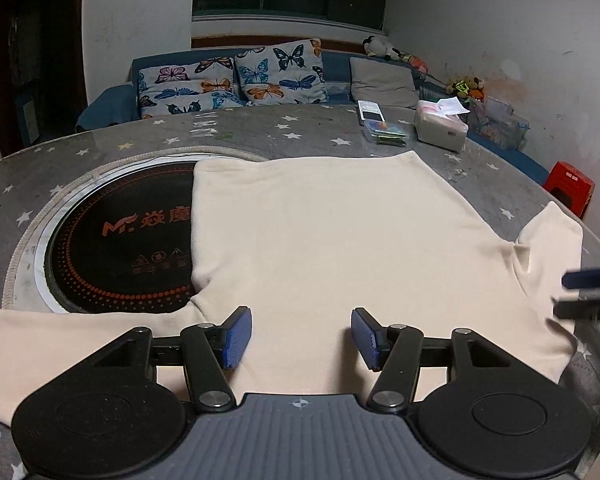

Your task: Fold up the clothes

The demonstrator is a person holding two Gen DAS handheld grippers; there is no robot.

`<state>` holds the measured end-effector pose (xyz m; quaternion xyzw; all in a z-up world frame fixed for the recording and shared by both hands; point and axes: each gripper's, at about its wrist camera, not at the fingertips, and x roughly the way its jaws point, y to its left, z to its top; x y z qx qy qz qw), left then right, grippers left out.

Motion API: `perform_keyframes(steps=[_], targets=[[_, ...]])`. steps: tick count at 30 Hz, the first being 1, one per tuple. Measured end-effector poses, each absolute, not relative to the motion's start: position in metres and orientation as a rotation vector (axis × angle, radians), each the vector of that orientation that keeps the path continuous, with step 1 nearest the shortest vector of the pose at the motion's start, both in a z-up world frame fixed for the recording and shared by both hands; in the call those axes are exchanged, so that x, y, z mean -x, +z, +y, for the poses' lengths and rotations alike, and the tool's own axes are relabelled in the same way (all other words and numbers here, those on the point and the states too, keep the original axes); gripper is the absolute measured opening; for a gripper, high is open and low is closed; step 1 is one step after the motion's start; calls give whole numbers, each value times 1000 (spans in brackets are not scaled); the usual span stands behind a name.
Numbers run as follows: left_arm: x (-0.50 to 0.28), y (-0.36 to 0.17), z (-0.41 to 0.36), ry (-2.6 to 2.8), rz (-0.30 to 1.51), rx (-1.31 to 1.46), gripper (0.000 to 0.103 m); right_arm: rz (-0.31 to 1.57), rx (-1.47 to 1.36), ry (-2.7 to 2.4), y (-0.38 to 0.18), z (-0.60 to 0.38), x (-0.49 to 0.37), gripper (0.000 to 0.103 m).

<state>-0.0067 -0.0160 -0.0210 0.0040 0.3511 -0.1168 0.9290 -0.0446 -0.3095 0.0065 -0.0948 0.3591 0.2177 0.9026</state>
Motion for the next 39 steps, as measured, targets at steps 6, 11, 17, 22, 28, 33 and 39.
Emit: perform_keyframes(steps=[6, 11, 17, 22, 28, 33, 39], targets=[[8, -22, -20, -239, 715, -30, 64, 730, 129, 400, -1, -322, 16, 38], [8, -23, -18, -240, 717, -34, 64, 751, 130, 313, -10, -337, 9, 37], [9, -24, -21, -243, 713, -51, 67, 755, 98, 206, -11, -368, 10, 37], [8, -23, -22, -240, 714, -52, 67, 735, 55, 89, -9, -401, 8, 37], [12, -14, -30, -268, 696, -55, 67, 723, -46, -79, -13, -449, -3, 37], [13, -7, -46, -314, 683, -61, 67, 712, -143, -127, -20, -468, -14, 36], [15, -1, -77, -402, 674, -74, 67, 668, -189, -135, -20, -470, -11, 6]])
